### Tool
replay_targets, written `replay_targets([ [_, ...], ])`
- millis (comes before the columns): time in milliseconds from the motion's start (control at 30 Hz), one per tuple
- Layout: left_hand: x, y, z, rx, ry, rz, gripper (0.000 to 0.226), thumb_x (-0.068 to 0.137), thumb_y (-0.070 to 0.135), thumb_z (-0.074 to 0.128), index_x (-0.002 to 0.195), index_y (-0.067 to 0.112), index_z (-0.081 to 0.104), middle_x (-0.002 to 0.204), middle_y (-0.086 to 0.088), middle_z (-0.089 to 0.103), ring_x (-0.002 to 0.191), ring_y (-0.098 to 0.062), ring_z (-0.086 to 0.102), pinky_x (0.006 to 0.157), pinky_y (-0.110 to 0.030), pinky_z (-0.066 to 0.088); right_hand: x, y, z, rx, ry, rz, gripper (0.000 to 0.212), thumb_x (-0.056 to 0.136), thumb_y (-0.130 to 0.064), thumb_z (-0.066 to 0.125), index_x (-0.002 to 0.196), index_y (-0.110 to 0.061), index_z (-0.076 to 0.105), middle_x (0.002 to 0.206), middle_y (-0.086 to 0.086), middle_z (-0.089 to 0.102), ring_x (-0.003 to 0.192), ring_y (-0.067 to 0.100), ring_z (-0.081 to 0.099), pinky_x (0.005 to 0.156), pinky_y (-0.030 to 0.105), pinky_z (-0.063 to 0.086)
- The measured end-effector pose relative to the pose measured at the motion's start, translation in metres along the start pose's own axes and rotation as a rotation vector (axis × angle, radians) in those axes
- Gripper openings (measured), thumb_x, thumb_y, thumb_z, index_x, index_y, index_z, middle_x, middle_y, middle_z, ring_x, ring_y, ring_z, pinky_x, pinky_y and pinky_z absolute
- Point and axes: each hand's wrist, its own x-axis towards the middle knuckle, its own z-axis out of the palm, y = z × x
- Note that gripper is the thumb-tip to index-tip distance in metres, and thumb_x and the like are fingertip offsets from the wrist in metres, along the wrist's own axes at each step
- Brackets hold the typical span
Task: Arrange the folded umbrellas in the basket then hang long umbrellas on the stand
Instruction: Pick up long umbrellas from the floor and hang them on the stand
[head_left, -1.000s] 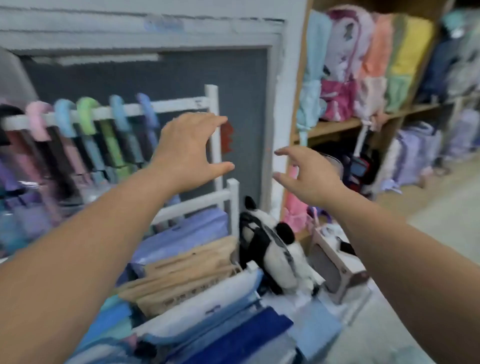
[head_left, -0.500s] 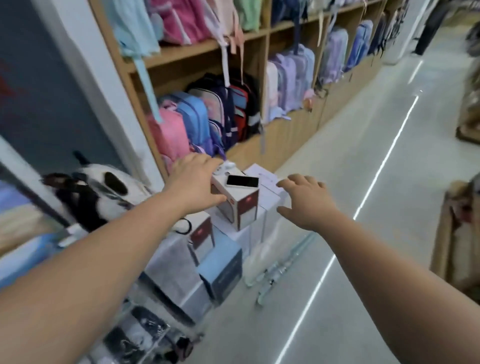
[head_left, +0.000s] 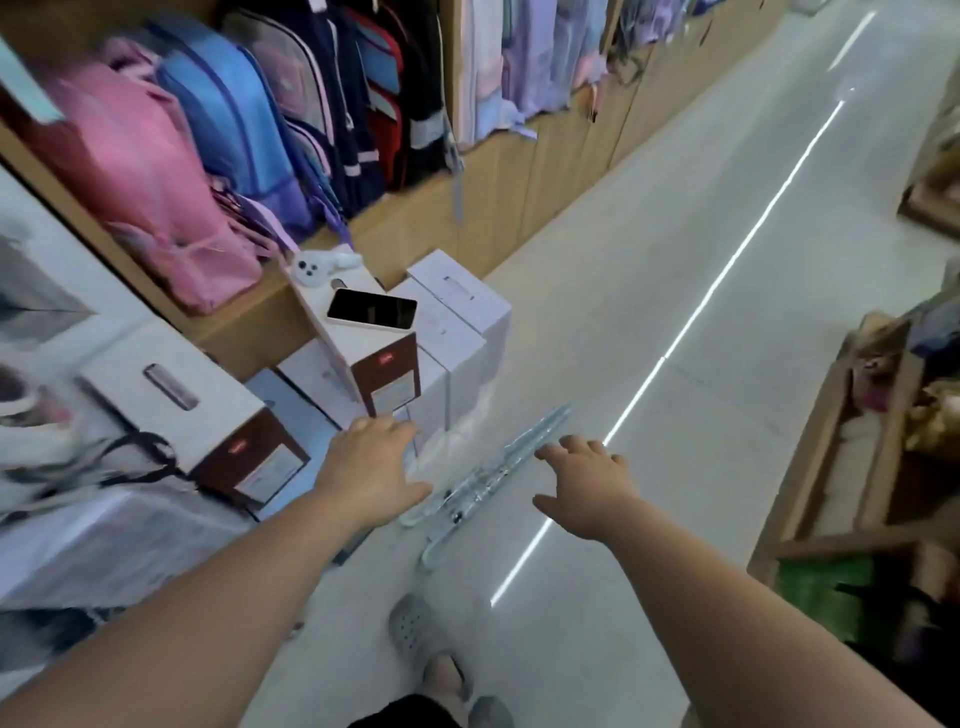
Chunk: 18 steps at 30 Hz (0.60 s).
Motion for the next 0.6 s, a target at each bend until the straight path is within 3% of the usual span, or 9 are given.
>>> replay_targets([
  [267, 0.106, -0.006, 0.094, -0.13, -0.212, -0.137, 0.077, 0.081, 0.063, 0.064, 0.146, 0.028, 0.042, 0.145, -0.001, 0.047, 0.132, -0.027, 0.042, 0.105, -0.041, 0.042, 0.129, 0.048, 0.041, -0.037, -0.157, -0.013, 0.066, 0.091, -0.054, 0.057, 0.15, -0.034, 0.035, 0.154, 0.001, 0.038, 0.14, 0.028, 0.036, 0.111, 0.046, 0.033],
  [600, 0.239, 0.004, 0.278, -0.233, -0.324, -0.336, 0.07, 0.08, 0.059, 0.065, 0.139, 0.026, 0.047, 0.134, -0.002, 0.054, 0.121, -0.026, 0.051, 0.096, -0.04, 0.049, 0.334, 0.101, 0.168, -0.145, -0.312, -0.247, 0.063, 0.092, -0.054, 0.053, 0.149, -0.033, 0.038, 0.153, 0.0, 0.04, 0.14, 0.026, 0.037, 0.111, 0.046, 0.035],
])
